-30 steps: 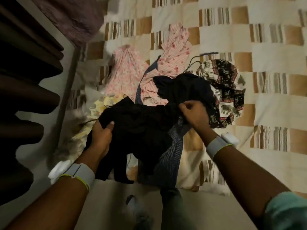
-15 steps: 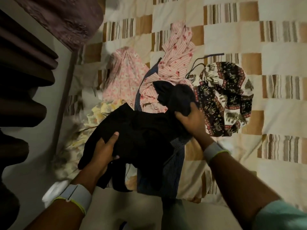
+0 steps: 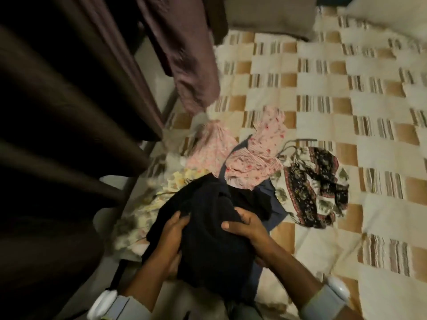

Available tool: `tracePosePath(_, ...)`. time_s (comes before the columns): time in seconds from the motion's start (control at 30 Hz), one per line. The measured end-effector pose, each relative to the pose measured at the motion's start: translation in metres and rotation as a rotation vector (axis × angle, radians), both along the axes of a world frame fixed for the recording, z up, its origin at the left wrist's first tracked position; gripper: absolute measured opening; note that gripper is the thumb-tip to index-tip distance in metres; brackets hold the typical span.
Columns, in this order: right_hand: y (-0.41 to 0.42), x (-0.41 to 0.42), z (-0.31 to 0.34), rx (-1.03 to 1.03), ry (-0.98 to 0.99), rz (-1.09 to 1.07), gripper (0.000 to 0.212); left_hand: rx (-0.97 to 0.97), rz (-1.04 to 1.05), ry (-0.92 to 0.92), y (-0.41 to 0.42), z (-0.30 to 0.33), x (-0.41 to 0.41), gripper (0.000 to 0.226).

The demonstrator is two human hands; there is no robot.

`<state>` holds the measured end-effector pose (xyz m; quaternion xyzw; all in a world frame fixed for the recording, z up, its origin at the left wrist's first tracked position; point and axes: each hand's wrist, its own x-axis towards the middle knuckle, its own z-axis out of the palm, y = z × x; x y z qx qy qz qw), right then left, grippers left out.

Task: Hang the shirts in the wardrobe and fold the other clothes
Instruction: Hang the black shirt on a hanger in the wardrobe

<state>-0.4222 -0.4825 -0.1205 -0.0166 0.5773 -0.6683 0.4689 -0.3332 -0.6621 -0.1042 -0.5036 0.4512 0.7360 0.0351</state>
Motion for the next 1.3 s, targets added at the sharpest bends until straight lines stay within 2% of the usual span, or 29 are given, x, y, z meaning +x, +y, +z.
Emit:
tracePosePath(0.03,-0.002,-0.001,0.015,0.023,0.069,0.060,0.074,-0.004,0.034,0.056,-0.010,0.013,0.015,0.027)
tracePosePath(0.1,-0.025,0.016,0.059,0.043,0.180,0.165,0.066,-0.043,0.126,0.213,-0.039,0.055,0.068,0.023)
tracePosePath(0.17,-0.023,0.009,0.078,0.046,0.263,0.141,0.058,-0.126,0.152,0.290,-0.053,0.070,0.089,0.015)
tracePosePath(0.23,-0.048,0.037,0.116,0.024,0.321,0.135,0.071,-0.238,0.225,0.350,-0.079,0.099,0.152,0.022)
tracePosePath(0.3,-0.058,0.051,0.131,-0.001,0.314,0.192,0.073,-0.340,0.241,0.391,-0.094,0.109,0.189,0.021)
tracePosePath(0.37,-0.087,0.086,0.149,-0.006,0.272,0.327,0.086,-0.456,0.227,0.423,-0.105,0.118,0.246,0.026)
tracePosePath(0.43,-0.109,0.119,0.161,-0.007,0.178,0.424,0.091,-0.524,0.055,0.380,-0.101,0.113,0.285,0.044)
tracePosePath(0.5,-0.136,0.154,0.172,-0.039,0.069,0.502,0.066,-0.473,-0.082,0.375,-0.083,0.105,0.318,0.069)
tracePosePath(0.57,-0.162,0.189,0.180,-0.061,-0.101,0.486,0.037,-0.403,-0.074,0.407,-0.061,0.103,0.342,0.093)
tracePosePath(0.63,-0.191,0.226,0.186,-0.104,-0.262,0.460,0.031,-0.375,0.002,0.398,-0.040,0.112,0.362,0.112)
tracePosePath(0.7,-0.216,0.258,0.190,-0.103,-0.357,0.495,0.040,-0.447,0.099,0.282,-0.023,0.125,0.381,0.121)
tracePosePath(0.77,-0.236,0.280,0.187,-0.109,-0.345,0.643,0.052,-0.538,0.200,0.076,-0.018,0.136,0.392,0.111)
tracePosePath(0.87,-0.254,0.306,0.184,-0.142,-0.138,1.017,0.056,-0.679,0.627,0.045,-0.017,0.140,0.413,0.060)
tracePosePath(0.93,-0.259,0.326,0.185,-0.207,0.055,1.227,0.057,-0.695,0.925,-0.037,-0.014,0.144,0.435,0.023)
tracePosePath(0.97,-0.258,0.337,0.186,-0.250,0.089,1.315,0.061,-0.692,1.021,-0.078,-0.009,0.148,0.446,0.020)
tracePosePath(1.07,-0.243,0.361,0.178,-0.389,0.197,1.471,0.093,-0.750,1.072,-0.068,0.007,0.168,0.456,0.028)
tracePosePath(1.17,-0.235,0.392,0.157,-0.481,0.408,1.549,0.124,-0.908,0.973,-0.136,0.012,0.197,0.463,0.031)
tracePosePath(1.2,-0.235,0.399,0.156,-0.489,0.457,1.556,0.123,-1.025,0.930,-0.199,0.013,0.208,0.470,0.035)
tracePosePath(1.23,-0.238,0.403,0.152,-0.488,0.471,1.563,0.112,-1.158,0.903,-0.262,0.014,0.220,0.477,0.035)
tracePosePath(1.3,-0.245,0.407,0.155,-0.515,0.540,1.588,0.079,-1.375,0.943,-0.389,0.021,0.245,0.499,0.019)
